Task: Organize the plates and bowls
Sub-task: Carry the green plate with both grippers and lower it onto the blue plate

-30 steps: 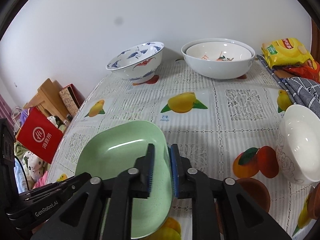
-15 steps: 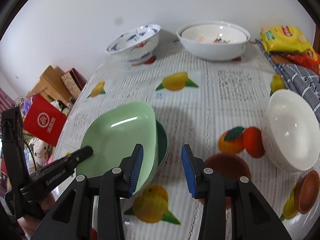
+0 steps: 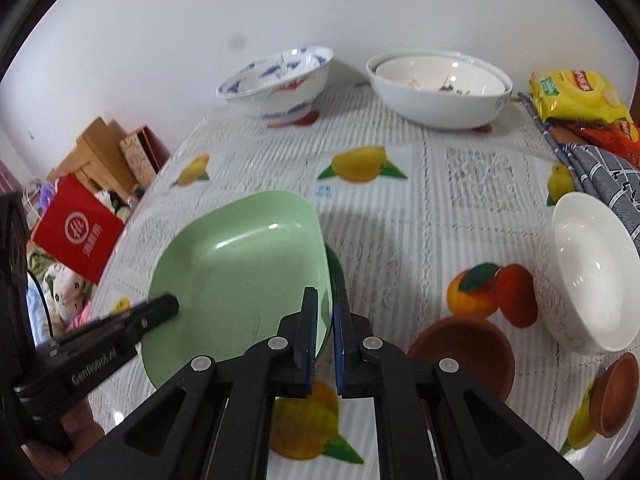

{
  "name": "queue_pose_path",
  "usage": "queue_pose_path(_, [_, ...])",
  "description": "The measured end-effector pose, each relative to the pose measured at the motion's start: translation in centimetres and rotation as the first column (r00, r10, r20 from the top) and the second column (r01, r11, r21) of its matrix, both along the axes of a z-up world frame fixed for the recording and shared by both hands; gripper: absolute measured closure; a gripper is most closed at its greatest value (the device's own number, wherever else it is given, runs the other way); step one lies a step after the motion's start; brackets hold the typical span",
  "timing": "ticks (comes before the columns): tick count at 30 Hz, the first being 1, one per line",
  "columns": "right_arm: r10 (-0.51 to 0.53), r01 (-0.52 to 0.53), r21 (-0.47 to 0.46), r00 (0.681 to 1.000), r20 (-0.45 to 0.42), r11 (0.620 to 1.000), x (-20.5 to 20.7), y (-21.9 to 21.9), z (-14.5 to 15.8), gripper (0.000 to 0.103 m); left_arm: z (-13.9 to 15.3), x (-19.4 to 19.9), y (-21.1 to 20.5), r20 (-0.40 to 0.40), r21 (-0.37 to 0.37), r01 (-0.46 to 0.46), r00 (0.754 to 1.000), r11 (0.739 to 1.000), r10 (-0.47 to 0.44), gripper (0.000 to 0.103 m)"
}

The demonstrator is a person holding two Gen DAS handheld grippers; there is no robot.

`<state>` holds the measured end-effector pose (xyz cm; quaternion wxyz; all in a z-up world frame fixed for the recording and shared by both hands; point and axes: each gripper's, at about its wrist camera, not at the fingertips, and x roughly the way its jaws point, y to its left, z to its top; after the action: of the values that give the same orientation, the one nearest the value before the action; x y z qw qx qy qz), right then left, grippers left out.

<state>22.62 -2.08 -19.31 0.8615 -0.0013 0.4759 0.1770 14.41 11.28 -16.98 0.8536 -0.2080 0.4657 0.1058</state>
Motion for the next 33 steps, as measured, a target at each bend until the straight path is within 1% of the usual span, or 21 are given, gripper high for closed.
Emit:
queue_pose_path(4, [-0.015,0.014,0.023,0.999,0.030,1.000,0.2,-0.1,0.4,0.097,0.2,-0.2,-0.2,0.002,-0.003,0.007,1.000,1.000,-0.007,0.094])
queue_pose_path(8, [-0.032,0.030,0.039,0.999,0.041,0.999,0.4,-0.3,0.3,0.098,0.2,-0.3,-0.3,0.002,-0.004,0.009,1.000,1.000,-0.009,0.093])
queue_pose_path(19, [-0.052,0.051,0.015,0.998,0.047,0.999,1.0,0.3,-1.0,0.096,0.2,-0.5,-0.4,0.002,-0.006,0.020,1.000,1.000,-0.020,0.090])
queue_pose_path(28, [-0.077,0.076,0.020,0.994,0.077,0.997,1.3,0.5,-1.3,0.093,0.3,-0.5,-0.7,0.002,-0.003,0.054,0.999,0.999,-0.054,0.087])
queue_pose_path(33, [-0.082,0.080,0.026,0.992,0.099,0.996,1.4,0.6,-1.3,0.091,0.4,-0.7,-1.2,-0.005,0.015,0.076,0.997,0.997,-0.076,0.087])
